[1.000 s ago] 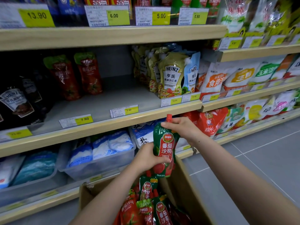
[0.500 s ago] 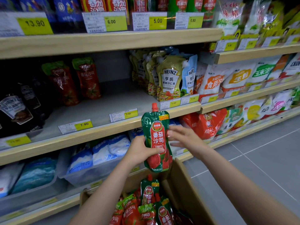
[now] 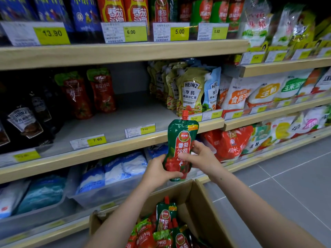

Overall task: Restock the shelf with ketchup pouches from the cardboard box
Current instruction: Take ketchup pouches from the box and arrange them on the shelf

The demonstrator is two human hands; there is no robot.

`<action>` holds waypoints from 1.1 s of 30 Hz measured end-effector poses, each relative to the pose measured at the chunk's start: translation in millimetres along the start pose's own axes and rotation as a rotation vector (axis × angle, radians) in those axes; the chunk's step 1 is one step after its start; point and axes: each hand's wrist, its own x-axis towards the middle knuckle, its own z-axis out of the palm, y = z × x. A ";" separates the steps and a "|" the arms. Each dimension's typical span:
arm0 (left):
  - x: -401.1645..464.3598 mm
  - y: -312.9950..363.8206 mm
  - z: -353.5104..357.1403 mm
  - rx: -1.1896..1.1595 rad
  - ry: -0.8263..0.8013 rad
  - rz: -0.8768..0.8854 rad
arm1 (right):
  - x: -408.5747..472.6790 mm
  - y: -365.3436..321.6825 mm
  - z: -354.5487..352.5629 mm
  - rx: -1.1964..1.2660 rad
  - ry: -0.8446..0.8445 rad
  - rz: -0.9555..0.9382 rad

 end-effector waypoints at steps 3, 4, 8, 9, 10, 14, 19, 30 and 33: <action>-0.1 4.7 0.6 0.055 -0.027 0.026 | 1.3 -0.5 6.7 -0.026 0.067 -0.029; -0.4 6.1 -3.8 0.070 -0.036 0.037 | 2.7 -1.0 5.8 0.007 0.078 -0.025; 6.6 4.9 -53.8 0.281 0.181 0.229 | 14.0 -10.5 -3.8 0.009 0.125 -0.072; 10.4 4.6 -70.6 0.402 0.297 0.328 | 18.4 -16.5 -5.8 0.010 0.134 -0.088; 16.0 3.4 -87.0 0.550 0.416 0.431 | 23.5 -23.6 -7.3 0.015 0.137 -0.106; 38.9 -6.1 -135.8 0.928 0.589 0.456 | 47.1 -52.8 -8.5 0.020 0.121 -0.208; 42.0 -27.5 -142.6 1.187 0.535 0.372 | 83.0 -77.8 5.7 -0.066 0.159 -0.346; 45.2 -34.7 -141.3 1.205 0.617 0.447 | 157.4 -70.4 29.0 -0.228 0.128 -0.373; 46.8 -37.0 -142.6 1.218 0.616 0.454 | 166.3 -63.2 29.8 -0.209 0.090 -0.296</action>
